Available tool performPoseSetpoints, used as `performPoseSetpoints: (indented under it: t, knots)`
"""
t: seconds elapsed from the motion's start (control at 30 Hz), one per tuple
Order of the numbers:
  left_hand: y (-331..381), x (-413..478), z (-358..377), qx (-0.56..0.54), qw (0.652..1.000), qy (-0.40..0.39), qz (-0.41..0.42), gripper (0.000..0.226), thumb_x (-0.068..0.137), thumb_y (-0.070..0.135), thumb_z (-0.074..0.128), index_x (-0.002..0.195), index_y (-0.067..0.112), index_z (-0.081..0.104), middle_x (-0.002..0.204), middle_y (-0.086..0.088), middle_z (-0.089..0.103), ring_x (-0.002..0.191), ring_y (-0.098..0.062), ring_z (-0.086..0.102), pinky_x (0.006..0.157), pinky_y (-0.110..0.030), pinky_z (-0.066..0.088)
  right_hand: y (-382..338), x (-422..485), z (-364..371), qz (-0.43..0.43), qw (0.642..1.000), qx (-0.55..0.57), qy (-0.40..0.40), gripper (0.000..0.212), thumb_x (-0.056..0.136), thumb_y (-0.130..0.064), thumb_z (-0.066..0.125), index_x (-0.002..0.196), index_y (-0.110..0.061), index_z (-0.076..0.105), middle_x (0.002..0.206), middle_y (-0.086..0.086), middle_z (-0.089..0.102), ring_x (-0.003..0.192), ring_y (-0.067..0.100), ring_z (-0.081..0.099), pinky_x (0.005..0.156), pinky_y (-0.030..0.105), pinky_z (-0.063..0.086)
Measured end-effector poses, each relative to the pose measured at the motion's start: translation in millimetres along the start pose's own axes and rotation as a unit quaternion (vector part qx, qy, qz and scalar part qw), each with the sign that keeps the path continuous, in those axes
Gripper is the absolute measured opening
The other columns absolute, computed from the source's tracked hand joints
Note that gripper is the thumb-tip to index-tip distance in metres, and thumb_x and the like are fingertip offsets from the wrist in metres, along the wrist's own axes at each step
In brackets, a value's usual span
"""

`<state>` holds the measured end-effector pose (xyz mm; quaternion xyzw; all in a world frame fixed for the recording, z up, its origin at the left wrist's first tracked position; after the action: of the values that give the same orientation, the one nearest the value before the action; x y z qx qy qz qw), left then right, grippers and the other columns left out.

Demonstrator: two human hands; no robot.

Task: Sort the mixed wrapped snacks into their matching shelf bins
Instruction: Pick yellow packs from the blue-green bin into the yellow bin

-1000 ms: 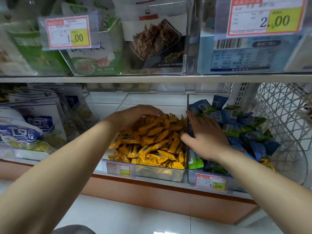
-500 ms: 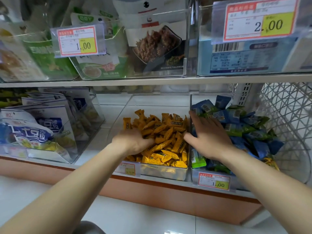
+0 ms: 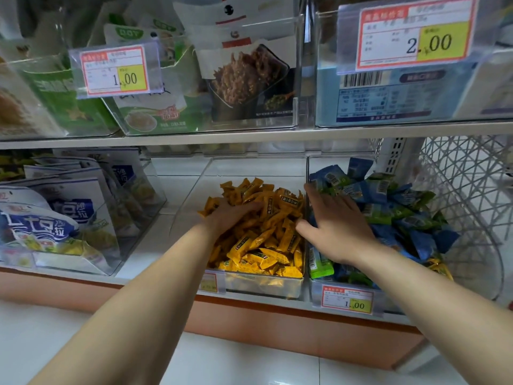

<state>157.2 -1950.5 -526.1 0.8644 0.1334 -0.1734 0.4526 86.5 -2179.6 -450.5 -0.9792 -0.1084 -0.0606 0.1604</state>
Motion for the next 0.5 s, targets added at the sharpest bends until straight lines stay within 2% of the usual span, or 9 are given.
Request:
performPoseSetpoints:
  t: [0.1,0.23,0.3,0.4,0.5]
  knots:
    - [0.1,5.5,12.0,-0.072,0.996,-0.053,-0.011,0.133,0.036,0.093,0.071,0.150,0.033,0.037,0.151,-0.007,0.045,0.136,-0.033,0.045,0.112,-0.054,0.034,-2.0,1.3,-0.3,0.001,1.000,-0.002,0.007,0.088,0.078,-0.067,0.019,0.153,-0.023,0.012,0.135,0.005,0.055,0.130,0.028,0.045,0.120,0.042,0.018]
    - [5.9,3.9,24.4,-0.143,0.985,-0.091,0.014,0.119,0.039,0.092,0.071,0.142,0.036,0.050,0.145,-0.007,0.052,0.131,-0.032,0.050,0.112,-0.054,0.036,-0.6,3.3,1.0,0.010,1.000,0.008,0.006,0.090,0.077,-0.066,0.022,0.155,-0.022,0.013,0.140,0.005,0.051,0.134,0.027,0.041,0.120,0.041,0.016]
    - [8.9,0.2,23.4,-0.188,0.975,-0.111,0.033,0.094,0.054,0.085,0.071,0.133,0.035,0.060,0.137,-0.010,0.060,0.125,-0.033,0.056,0.110,-0.054,0.039,0.3,3.5,1.5,0.013,1.000,0.012,0.005,0.090,0.077,-0.066,0.023,0.155,-0.023,0.013,0.143,0.006,0.049,0.136,0.028,0.039,0.120,0.041,0.016]
    - [25.8,-6.6,16.5,-0.277,0.944,-0.153,0.091,0.061,0.080,0.062,0.067,0.122,0.019,0.068,0.125,-0.016,0.067,0.115,-0.036,0.063,0.103,-0.050,0.047,0.0,2.9,0.6,0.017,1.000,0.015,0.005,0.089,0.077,-0.065,0.026,0.155,-0.025,0.013,0.145,0.006,0.047,0.136,0.028,0.038,0.118,0.041,0.017]
    - [54.2,-21.1,9.2,-0.321,0.923,-0.179,0.115,0.053,0.076,0.059,0.071,0.110,0.018,0.072,0.112,-0.015,0.070,0.102,-0.036,0.068,0.091,-0.048,0.054,0.3,2.0,-0.8,0.019,1.000,0.016,0.008,0.087,0.078,-0.064,0.029,0.155,-0.026,0.014,0.145,0.007,0.048,0.135,0.029,0.040,0.117,0.041,0.019]
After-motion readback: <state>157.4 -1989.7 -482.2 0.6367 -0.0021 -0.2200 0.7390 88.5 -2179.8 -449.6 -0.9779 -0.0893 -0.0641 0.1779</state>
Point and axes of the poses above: each hand's wrist, its own x-axis towards the middle knuckle, its own z-axis out of the palm, y = z × x, the point moved 10 cm from there along x, towards the middle knuckle
